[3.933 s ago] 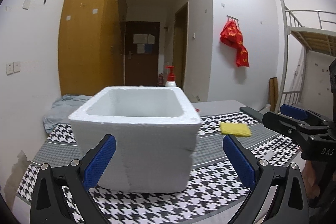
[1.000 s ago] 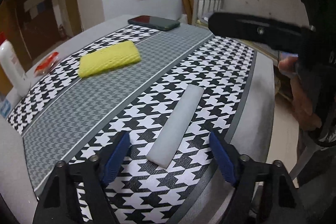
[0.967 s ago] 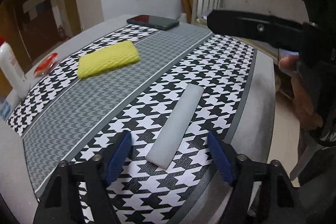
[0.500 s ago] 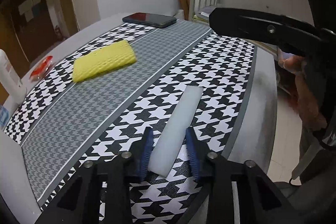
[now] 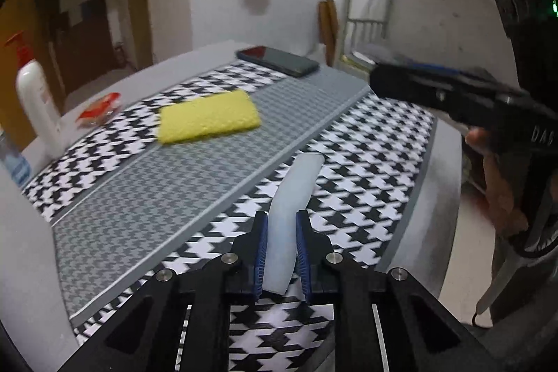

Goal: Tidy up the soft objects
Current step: 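Close the left gripper on the white foam roll and lift it, then grasp the yellow mesh sponge with the right gripper while the left gripper holds the foam roll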

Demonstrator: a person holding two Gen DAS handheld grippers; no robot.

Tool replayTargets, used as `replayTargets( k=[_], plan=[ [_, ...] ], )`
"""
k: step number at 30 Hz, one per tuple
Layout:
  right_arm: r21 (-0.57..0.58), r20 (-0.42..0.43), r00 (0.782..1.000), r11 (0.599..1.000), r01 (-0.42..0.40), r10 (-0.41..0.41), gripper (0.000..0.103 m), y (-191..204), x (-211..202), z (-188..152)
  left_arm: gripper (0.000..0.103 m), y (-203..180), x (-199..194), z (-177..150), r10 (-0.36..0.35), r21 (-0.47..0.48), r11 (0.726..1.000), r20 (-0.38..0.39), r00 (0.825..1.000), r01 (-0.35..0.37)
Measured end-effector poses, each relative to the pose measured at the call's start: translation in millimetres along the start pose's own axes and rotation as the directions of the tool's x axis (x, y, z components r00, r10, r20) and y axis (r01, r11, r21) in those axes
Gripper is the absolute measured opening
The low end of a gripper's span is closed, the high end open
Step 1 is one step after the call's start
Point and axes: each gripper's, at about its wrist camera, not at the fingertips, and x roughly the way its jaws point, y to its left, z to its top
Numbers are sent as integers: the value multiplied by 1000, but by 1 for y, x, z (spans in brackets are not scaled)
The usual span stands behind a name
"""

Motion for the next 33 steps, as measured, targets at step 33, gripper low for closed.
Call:
replayTargets(
  k=[33],
  plan=[
    [-195, -177, 982, 975, -107, 73, 103, 57, 83, 46, 18, 44, -32, -8, 294, -241, 932, 71, 953, -270]
  ],
)
